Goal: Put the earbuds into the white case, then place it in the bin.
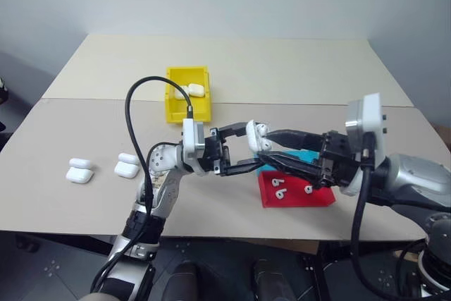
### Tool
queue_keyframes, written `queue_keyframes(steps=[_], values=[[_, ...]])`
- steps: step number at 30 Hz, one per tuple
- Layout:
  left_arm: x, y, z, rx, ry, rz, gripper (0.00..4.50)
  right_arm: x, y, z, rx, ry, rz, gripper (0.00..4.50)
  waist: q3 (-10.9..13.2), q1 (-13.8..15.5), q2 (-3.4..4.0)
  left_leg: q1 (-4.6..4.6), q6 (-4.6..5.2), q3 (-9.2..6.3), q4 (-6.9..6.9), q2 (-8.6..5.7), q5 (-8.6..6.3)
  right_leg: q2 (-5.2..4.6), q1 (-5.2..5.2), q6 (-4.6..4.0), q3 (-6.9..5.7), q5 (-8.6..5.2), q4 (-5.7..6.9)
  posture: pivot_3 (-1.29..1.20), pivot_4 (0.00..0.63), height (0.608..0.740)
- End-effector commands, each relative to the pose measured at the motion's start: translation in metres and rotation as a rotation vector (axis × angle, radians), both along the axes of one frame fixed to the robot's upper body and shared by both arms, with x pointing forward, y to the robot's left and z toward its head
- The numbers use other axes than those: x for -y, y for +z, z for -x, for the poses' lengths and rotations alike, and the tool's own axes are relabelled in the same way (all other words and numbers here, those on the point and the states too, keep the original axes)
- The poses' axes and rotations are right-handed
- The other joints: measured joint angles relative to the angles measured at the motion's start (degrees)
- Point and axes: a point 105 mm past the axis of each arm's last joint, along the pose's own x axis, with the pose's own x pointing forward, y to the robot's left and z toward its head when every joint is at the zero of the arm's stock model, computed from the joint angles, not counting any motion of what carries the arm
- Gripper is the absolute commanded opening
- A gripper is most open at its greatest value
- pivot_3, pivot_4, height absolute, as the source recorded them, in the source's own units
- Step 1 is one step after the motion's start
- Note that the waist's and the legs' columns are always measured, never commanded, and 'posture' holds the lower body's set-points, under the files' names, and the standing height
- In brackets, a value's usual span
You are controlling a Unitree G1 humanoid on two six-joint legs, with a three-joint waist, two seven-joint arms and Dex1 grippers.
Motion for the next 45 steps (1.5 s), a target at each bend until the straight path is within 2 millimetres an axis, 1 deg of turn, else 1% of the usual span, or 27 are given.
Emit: queue_keyframes(steps=[1, 4, 9, 10, 12, 13, 16, 18, 20, 21, 23, 25, 30, 32, 37, 45], values=[[0.000, 0.009, 0.005, 0.047, -0.007, 0.018, 2.80, 0.000, 0.005, 0.003, 0.042, 0.007, 0.005, 2.26, 0.00, -0.01, 0.00, 0.00, 0.00, 0.00, 0.00, 0.00, 0.00, 0.00, 0.00, 0.00, 0.00, 0.00, 0.00, 0.00, 0.150, 0.740], [0.000, 0.008, 0.004, 0.046, -0.005, 0.017, 2.80, 0.002, 0.007, 0.006, 0.055, 0.016, 0.011, 2.26, 0.00, 0.02, 0.00, 0.00, 0.00, 0.00, 0.00, 0.00, 0.00, 0.00, 0.00, 0.00, 0.00, 0.00, 0.00, 0.00, 0.150, 0.740], [0.001, 0.005, 0.002, 0.044, 0.004, 0.002, 2.80, 0.016, 0.017, 0.010, 0.123, 0.006, 0.046, 2.26, 0.01, 0.08, -0.02, -0.01, 0.00, 0.00, 0.00, 0.00, 0.00, 0.00, 0.01, 0.00, 0.00, 0.00, -0.03, 0.00, 0.150, 0.740], [0.002, 0.004, 0.001, 0.042, 0.007, 0.000, 2.80, 0.018, 0.022, 0.009, 0.143, -0.007, 0.060, 2.26, 0.01, 0.09, -0.02, 0.00, 0.00, 0.00, 0.00, 0.00, 0.00, 0.00, 0.02, 0.00, 0.00, 0.00, -0.03, 0.00, 0.150, 0.740], [0.005, 0.001, -0.002, 0.038, 0.013, -0.009, 2.80, 0.022, 0.040, 0.005, 0.173, -0.010, 0.082, 2.26, 0.02, -0.09, -0.01, 0.01, 0.00, 0.00, 0.00, 0.00, 0.00, 0.00, 0.04, 0.00, 0.00, 0.00, -0.03, 0.00, 0.150, 0.740], [0.006, 0.000, -0.003, 0.038, 0.014, -0.012, 2.80, 0.022, 0.045, 0.003, 0.177, -0.009, 0.088, 2.26, 0.02, -0.24, 0.00, 0.03, 0.00, 0.03, 0.00, -0.01, 0.00, -0.01, 0.03, 0.01, 0.02, 0.02, -0.03, 0.00, 0.150, 0.740], [0.013, -0.004, -0.009, 0.051, 0.022, -0.023, 2.80, 0.011, 0.063, 0.003, 0.222, 0.060, 0.090, 1.64, 0.02, -0.20, -0.02, 0.09, 0.00, 0.03, -0.01, 0.02, 0.00, 0.04, 0.05, 0.00, 0.05, 0.02, -0.04, 0.00, 0.150, 0.740], [0.016, -0.006, -0.012, 0.057, 0.027, -0.022, 2.80, 0.005, 0.067, 0.005, 0.233, 0.109, 0.087, 0.99, 0.02, -0.04, -0.03, 0.04, 0.01, 0.01, -0.01, 0.02, 0.00, 0.05, 0.03, 0.01, 0.04, 0.02, -0.08, 0.00, 0.150, 0.740], [0.020, -0.005, -0.016, 0.052, 0.034, -0.024, 2.80, -0.004, 0.064, 0.003, 0.220, 0.144, 0.112, 0.25, 0.02, 0.00, -0.03, -0.02, 0.02, 0.03, -0.01, 0.01, -0.01, 0.02, 0.02, 0.02, 0.04, 0.03, -0.15, 0.00, 0.150, 0.740], [0.023, -0.004, -0.019, 0.054, 0.041, -0.023, 2.80, -0.011, 0.060, 0.001, 0.211, 0.166, 0.132, 0.02, 0.02, 0.01, -0.03, -0.06, 0.02, 0.03, -0.01, 0.00, -0.01, 0.00, 0.01, 0.04, 0.04, 0.04, -0.18, 0.00, 0.150, 0.740], [0.027, -0.003, -0.021, 0.063, 0.055, -0.023, 2.80, -0.022, 0.056, -0.001, 0.209, 0.210, 0.161, 0.02, 0.02, -0.02, -0.03, -0.08, 0.02, 0.03, -0.01, 0.00, -0.01, 0.00, -0.03, 0.04, 0.04, 0.05, -0.17, 0.00, 0.150, 0.740], [0.029, -0.002, -0.022, 0.068, 0.060, -0.024, 2.80, -0.030, 0.054, -0.003, 0.218, 0.231, 0.184, 0.02, 0.02, 0.04, -0.02, -0.07, 0.02, 0.03, -0.01, 0.00, -0.01, 0.01, -0.03, 0.04, 0.04, 0.05, -0.15, 0.00, 0.150, 0.740], [0.029, 0.001, -0.019, 0.073, 0.059, -0.015, 2.80, -0.038, 0.039, -0.015, 0.229, 0.206, 0.303, 0.02, 0.02, 0.10, -0.02, -0.12, 0.02, 0.02, -0.01, 0.01, -0.01, 0.00, -0.07, 0.04, 0.02, 0.04, -0.15, 0.00, 0.150, 0.740], [0.028, 0.001, -0.018, 0.078, 0.064, -0.014, 2.80, -0.038, 0.032, -0.017, 0.231, 0.202, 0.343, 0.02, 0.02, 0.10, -0.02, -0.12, 0.02, 0.02, -0.01, 0.01, -0.01, 0.00, -0.08, 0.04, 0.02, 0.04, -0.14, 0.00, 0.150, 0.740], [0.026, 0.002, -0.014, 0.079, 0.070, 0.001, 2.80, -0.034, 0.024, -0.021, 0.228, 0.192, 0.375, 0.02, 0.02, 0.10, -0.02, -0.12, 0.02, 0.02, -0.01, 0.01, -0.01, 0.00, -0.09, 0.04, 0.02, 0.04, -0.13, 0.00, 0.150, 0.740], [0.025, 0.002, -0.013, 0.063, 0.071, 0.002, 2.80, -0.022, 0.016, -0.027, 0.226, 0.139, 0.423, 0.02, 0.02, 0.09, -0.02, -0.09, 0.02, 0.03, -0.01, 0.00, -0.01, 0.00, -0.09, 0.04, 0.02, 0.05, -0.07, 0.00, 0.150, 0.740]])
